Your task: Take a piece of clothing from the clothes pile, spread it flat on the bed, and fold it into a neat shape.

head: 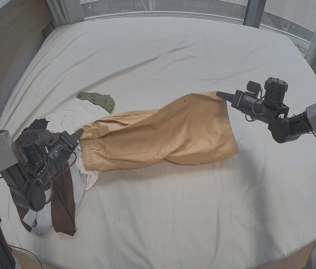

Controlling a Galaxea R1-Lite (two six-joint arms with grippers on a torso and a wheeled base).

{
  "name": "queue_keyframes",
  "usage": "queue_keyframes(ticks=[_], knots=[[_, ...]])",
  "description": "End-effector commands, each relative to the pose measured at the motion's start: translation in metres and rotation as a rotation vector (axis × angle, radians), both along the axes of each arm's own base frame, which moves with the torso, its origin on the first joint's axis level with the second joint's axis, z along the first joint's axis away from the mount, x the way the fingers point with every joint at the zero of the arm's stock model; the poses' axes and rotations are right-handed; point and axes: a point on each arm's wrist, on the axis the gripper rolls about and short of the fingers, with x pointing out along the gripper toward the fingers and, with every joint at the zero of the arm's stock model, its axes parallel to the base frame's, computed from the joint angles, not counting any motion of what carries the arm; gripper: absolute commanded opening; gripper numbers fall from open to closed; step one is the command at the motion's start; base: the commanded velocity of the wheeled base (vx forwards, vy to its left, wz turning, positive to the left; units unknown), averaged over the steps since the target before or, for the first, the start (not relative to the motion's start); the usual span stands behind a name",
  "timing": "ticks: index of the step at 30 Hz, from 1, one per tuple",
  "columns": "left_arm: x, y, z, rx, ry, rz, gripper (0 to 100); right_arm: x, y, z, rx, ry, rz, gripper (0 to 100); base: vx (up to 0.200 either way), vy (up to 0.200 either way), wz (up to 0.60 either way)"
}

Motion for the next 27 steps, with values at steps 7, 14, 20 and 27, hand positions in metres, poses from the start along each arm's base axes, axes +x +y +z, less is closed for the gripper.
queue_keyframes(ticks=[7,14,20,27], knots=[[0.0,0.001,0.0,0.0,-0.001,0.002,0,0.008,0.004,0.005,0.007,-0.04,-0.014,0,0.0,0.0,0.0],[0.004,0.002,0.0,0.003,-0.01,0.007,100,0.017,0.004,0.003,0.01,-0.055,-0.034,100,0.0,0.0,0.0],[0.018,0.012,-0.004,-0.003,-0.025,0.106,100,0.024,0.006,0.008,0.022,-0.089,-0.115,100,0.0,0.0,0.0],[0.016,0.017,0.008,-0.013,-0.058,0.123,100,0.0,0.005,0.032,0.027,-0.107,-0.112,100,0.0,0.0,0.0]])
